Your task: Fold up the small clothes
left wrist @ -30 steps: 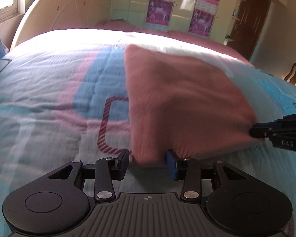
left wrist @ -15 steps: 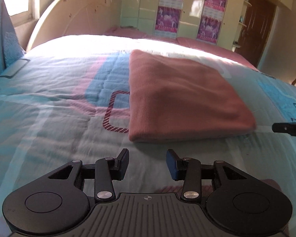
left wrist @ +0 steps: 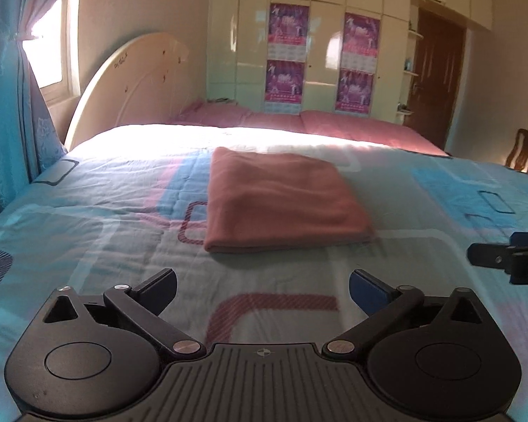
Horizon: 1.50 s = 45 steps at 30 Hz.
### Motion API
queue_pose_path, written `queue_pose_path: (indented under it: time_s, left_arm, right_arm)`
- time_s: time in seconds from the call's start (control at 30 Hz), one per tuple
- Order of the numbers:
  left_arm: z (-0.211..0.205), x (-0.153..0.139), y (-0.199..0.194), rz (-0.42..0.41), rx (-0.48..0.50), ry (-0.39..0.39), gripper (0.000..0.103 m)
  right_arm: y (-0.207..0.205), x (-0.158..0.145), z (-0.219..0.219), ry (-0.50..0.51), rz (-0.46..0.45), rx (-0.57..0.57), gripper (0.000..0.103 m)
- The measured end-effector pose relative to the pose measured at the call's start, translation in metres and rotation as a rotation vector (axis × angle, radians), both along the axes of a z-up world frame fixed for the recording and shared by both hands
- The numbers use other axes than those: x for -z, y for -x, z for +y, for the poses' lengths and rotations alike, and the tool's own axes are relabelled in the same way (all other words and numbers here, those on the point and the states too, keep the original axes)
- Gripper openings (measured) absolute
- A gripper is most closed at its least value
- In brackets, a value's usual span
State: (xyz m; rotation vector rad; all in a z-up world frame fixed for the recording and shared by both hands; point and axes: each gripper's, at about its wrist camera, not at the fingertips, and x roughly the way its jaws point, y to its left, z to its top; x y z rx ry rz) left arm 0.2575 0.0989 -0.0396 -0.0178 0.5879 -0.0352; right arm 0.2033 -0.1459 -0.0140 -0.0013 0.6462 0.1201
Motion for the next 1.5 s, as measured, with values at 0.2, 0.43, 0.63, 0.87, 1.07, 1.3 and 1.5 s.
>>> queue_pose_path:
  time_s: [0.2, 0.43, 0.63, 0.87, 1.07, 1.3, 1.5]
  left_arm:
    - [-0.012, -0.023, 0.061, -0.052, 0.017, -0.004, 0.103]
    - [-0.016, -0.039, 0.110, -0.091, 0.036, 0.004, 0.103]
    - [-0.019, -0.052, 0.133, -0.120, 0.048, 0.012, 0.103]
    - [-0.023, -0.059, 0.150, -0.140, 0.060, 0.006, 0.103]
    - [-0.025, -0.064, 0.159, -0.153, 0.068, 0.009, 0.103]
    - [-0.028, -0.068, 0.163, -0.162, 0.076, 0.012, 0.103]
    - [-0.029, -0.069, 0.165, -0.167, 0.082, 0.010, 0.103]
  right_arm:
    - [0.057, -0.014, 0.001, 0.001, 0.014, 0.014, 0.102]
    - [0.111, -0.033, 0.007, -0.030, -0.055, 0.012, 0.102]
    - [0.129, -0.047, 0.009, -0.037, -0.101, 0.026, 0.102]
    - [0.143, -0.051, 0.012, -0.031, -0.115, 0.047, 0.102]
    - [0.154, -0.052, 0.013, -0.033, -0.128, 0.066, 0.102]
    - [0.160, -0.053, 0.013, -0.025, -0.138, 0.072, 0.102]
    - [0.162, -0.056, 0.014, -0.020, -0.149, 0.077, 0.102]
